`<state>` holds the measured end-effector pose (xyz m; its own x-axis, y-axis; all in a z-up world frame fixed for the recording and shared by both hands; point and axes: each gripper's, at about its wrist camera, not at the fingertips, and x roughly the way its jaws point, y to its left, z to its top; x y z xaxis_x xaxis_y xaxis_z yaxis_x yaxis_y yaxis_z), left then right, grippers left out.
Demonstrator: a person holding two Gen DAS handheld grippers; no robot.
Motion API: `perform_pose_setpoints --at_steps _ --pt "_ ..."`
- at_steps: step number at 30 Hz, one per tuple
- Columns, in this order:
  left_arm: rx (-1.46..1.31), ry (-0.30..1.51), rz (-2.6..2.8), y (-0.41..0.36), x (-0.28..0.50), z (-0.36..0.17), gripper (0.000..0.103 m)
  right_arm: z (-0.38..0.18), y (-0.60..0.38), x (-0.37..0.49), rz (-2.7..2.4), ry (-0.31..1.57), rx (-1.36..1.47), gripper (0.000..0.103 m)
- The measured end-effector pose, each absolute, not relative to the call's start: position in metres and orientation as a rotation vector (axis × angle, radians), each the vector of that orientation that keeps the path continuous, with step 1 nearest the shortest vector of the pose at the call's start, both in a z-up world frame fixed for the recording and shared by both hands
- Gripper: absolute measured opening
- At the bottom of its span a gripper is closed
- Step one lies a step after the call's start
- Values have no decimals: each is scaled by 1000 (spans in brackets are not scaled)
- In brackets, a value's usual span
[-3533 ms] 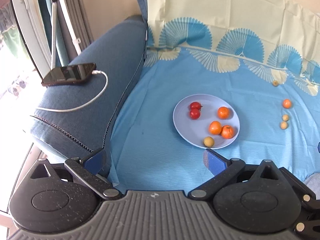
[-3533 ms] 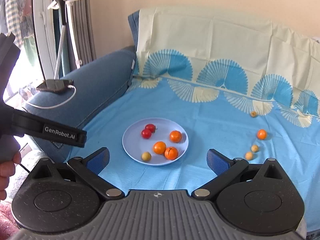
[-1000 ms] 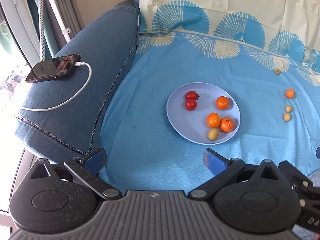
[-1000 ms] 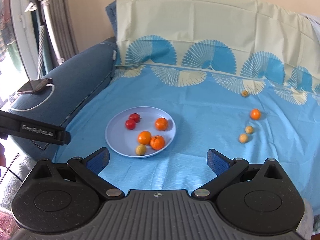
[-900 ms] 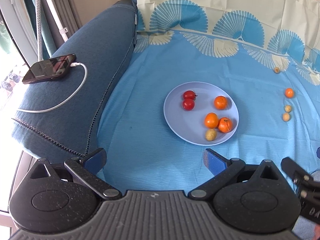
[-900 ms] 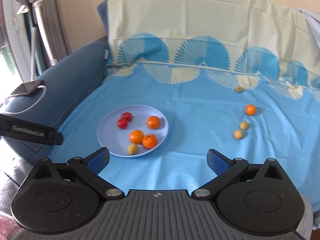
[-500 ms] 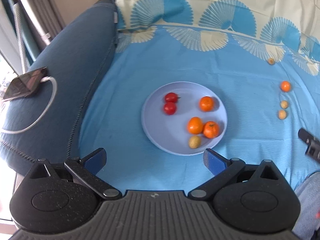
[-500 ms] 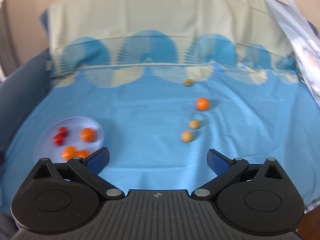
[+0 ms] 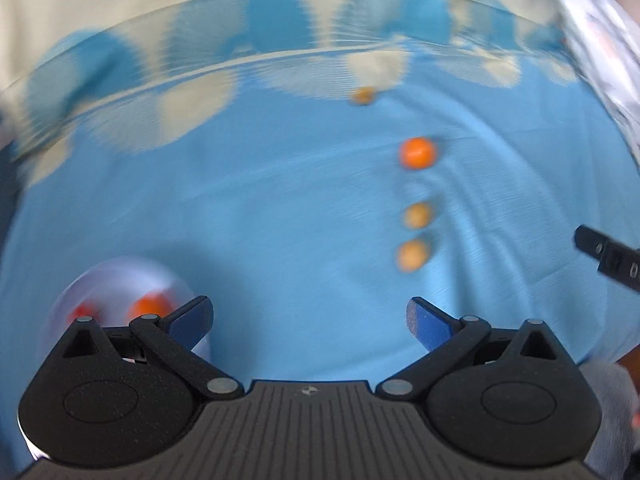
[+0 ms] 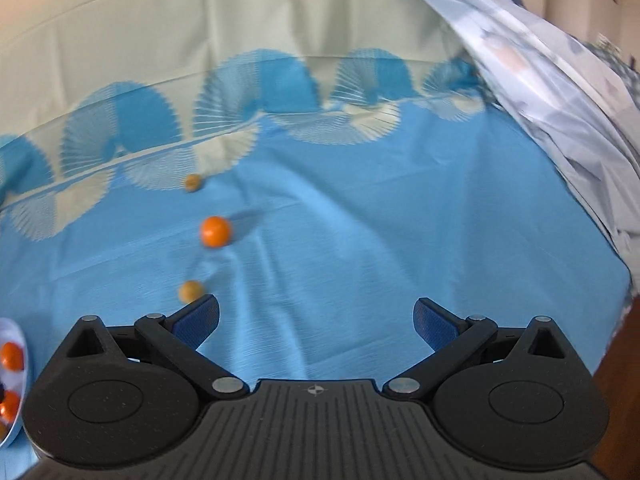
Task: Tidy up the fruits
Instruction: 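Grasp a tan round fruit with the left tool while the right tool grasps another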
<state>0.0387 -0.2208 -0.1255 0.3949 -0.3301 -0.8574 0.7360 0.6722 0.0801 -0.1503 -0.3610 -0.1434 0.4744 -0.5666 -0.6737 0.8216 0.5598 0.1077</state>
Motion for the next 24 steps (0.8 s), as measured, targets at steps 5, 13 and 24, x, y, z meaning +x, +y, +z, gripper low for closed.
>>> perform_pose_setpoints --at_steps 5,13,24 --pt "534 962 -771 -283 45 -175 101 -163 -387 -156 -898 636 559 102" --pt "513 1017 -819 -301 55 -214 41 -182 -401 -134 -865 644 582 102" --pt "496 990 -745 -263 103 -204 26 -212 -383 -61 -616 687 362 102"
